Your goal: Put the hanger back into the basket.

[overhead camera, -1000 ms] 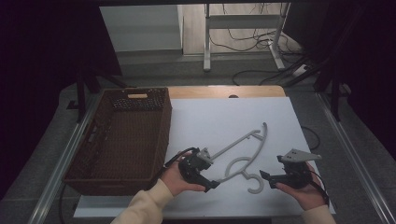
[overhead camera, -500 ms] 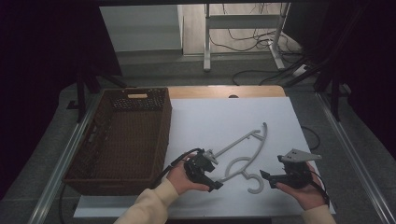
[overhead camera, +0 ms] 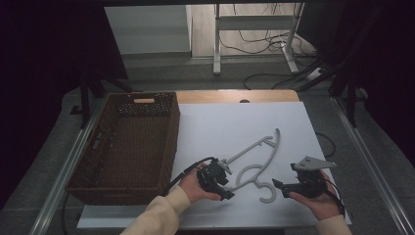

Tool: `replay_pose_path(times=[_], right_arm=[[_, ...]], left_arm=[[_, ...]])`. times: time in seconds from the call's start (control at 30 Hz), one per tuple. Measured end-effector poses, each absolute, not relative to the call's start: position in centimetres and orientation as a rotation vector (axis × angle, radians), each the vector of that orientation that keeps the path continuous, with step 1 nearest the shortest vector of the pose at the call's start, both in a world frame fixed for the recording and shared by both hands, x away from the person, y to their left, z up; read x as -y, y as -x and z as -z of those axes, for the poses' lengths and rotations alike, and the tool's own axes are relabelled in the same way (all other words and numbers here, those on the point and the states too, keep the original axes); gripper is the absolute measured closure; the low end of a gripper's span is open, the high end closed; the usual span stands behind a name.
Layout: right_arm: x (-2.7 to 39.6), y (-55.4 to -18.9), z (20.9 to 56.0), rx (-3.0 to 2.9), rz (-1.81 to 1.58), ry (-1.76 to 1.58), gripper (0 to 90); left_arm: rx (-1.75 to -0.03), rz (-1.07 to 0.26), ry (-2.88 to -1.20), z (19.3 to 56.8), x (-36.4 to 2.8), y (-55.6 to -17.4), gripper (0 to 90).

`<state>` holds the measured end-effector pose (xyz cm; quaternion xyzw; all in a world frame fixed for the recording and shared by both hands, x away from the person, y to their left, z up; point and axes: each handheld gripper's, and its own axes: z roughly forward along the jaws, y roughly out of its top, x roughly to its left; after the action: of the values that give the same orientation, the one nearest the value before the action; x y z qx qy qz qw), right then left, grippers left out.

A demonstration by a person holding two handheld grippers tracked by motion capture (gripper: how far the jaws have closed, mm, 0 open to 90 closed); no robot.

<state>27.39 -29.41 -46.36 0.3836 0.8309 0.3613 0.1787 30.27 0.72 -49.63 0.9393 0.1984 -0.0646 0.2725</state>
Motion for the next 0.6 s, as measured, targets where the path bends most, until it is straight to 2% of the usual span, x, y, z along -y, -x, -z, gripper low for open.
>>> replay_pose_path(times=[0.43, 0.6], right_arm=[[29.42, -27.42, 46.41, -2.349, -1.021, -1.088, 12.8], [29.43, -27.40, 46.37, -2.350, -1.020, -1.086, 12.9]], left_arm=[[-0.525, 0.185, -2.549, 50.09, -0.18, -30.46, 48.9], [-0.507, 0.187, -2.565, 50.23, 0.12, -30.42, 54.1]])
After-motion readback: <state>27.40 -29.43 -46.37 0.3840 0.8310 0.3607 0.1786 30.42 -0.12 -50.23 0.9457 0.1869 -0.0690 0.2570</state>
